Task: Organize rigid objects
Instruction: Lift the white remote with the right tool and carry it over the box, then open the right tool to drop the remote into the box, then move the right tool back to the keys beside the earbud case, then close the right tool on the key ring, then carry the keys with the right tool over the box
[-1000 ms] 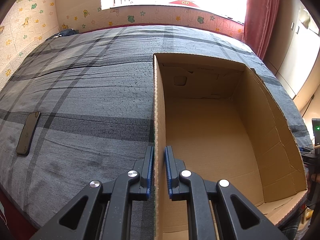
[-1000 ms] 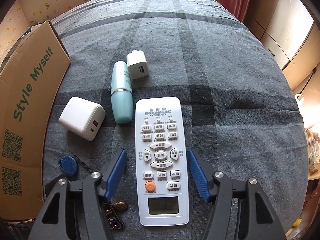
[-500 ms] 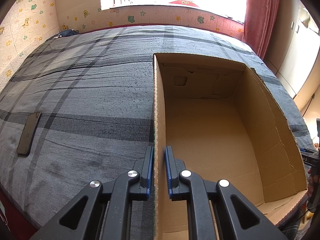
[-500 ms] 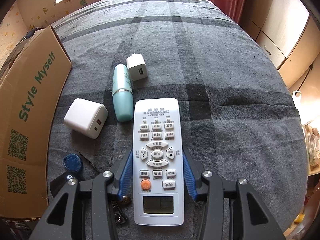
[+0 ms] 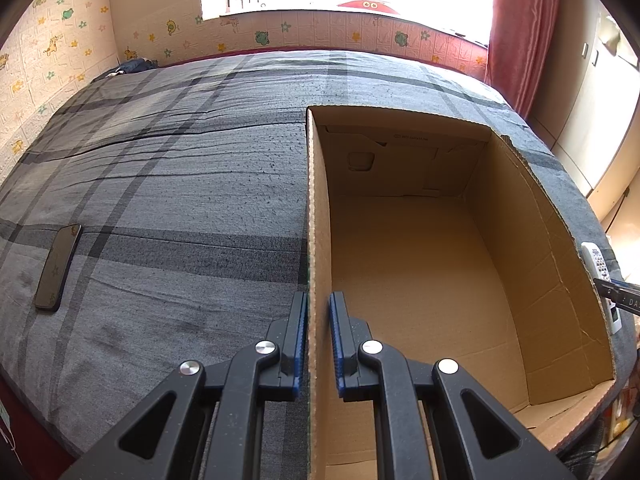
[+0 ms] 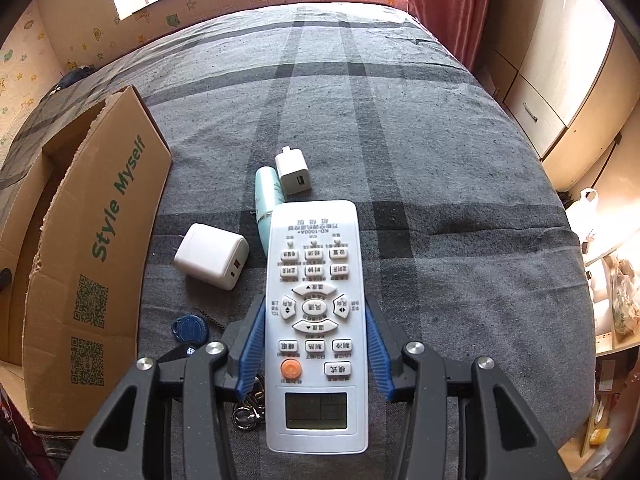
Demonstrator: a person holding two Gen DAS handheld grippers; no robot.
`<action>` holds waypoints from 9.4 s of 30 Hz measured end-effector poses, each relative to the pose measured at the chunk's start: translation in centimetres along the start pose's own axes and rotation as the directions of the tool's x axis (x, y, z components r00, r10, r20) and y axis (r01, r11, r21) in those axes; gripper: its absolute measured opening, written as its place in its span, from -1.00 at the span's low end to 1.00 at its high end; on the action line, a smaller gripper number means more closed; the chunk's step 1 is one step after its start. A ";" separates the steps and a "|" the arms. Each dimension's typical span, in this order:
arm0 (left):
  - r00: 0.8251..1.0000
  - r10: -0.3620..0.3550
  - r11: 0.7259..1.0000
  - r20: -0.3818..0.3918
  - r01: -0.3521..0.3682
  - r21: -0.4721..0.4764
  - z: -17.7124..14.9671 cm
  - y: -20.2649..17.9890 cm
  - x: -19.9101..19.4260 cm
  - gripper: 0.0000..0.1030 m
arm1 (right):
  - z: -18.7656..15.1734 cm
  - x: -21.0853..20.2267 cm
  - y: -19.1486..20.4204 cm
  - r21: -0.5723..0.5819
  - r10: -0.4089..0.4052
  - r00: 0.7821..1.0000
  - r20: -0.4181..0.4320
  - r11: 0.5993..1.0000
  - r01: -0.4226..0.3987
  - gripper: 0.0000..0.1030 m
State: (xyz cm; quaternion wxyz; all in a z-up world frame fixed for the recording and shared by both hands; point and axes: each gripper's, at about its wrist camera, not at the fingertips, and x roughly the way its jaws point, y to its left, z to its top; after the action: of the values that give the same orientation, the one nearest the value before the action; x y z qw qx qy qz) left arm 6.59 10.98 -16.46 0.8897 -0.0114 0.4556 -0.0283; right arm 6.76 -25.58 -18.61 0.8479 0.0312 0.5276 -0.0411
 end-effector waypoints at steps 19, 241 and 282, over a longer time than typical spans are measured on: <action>1.000 0.004 1.000 -0.002 -0.003 0.003 0.1 -0.2 0.1 -0.77 | 4.4 -7.7 8.3 -0.139 0.101 0.991 0.087 0.986 -0.088 -0.04; 0.999 0.039 0.999 -0.019 -0.039 0.028 0.3 -1.3 -0.2 -0.77 | -5.2 -0.6 1.5 -0.025 0.028 0.998 -0.053 0.999 -0.029 -0.82; 0.999 0.034 0.999 -0.028 -0.033 0.026 0.3 -1.0 -0.1 -0.77 | 6.5 -8.9 17.3 -0.295 0.256 0.965 0.055 0.928 -0.229 -0.82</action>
State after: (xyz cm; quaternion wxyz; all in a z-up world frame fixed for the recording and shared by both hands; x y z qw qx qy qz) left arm 6.73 9.95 -16.12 0.8835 0.0079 0.4680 -0.0194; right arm 10.37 -8.68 -7.60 0.8655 -0.0287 0.4802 0.1392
